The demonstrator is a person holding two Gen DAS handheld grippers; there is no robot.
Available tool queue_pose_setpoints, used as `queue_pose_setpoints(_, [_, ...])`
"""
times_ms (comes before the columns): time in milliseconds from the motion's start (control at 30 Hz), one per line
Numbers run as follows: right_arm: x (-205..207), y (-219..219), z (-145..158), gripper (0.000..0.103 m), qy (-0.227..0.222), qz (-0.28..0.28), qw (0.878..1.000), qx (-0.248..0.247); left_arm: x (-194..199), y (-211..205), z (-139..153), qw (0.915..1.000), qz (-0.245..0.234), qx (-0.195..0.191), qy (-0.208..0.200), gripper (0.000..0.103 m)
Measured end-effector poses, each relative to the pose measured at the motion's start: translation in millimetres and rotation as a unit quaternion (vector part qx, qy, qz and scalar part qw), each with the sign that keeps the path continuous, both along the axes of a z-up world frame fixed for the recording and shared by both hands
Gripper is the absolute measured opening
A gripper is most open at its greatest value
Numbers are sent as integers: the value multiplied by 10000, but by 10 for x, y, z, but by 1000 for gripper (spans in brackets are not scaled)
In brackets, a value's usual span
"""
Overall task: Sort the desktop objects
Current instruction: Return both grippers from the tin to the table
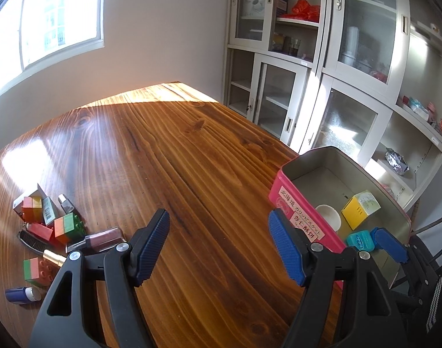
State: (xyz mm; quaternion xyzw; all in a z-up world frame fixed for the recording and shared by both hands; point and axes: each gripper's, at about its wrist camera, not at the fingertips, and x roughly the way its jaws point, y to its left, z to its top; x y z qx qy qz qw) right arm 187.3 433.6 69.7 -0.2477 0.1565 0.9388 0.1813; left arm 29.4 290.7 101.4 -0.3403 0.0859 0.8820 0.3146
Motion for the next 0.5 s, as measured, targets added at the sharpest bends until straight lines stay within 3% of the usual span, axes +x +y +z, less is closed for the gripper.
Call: queue_pose_setpoints(500, [-333,-561,-37,84,-216,565,9982,2,-246,-881,-49,9975,701,44,-53,74])
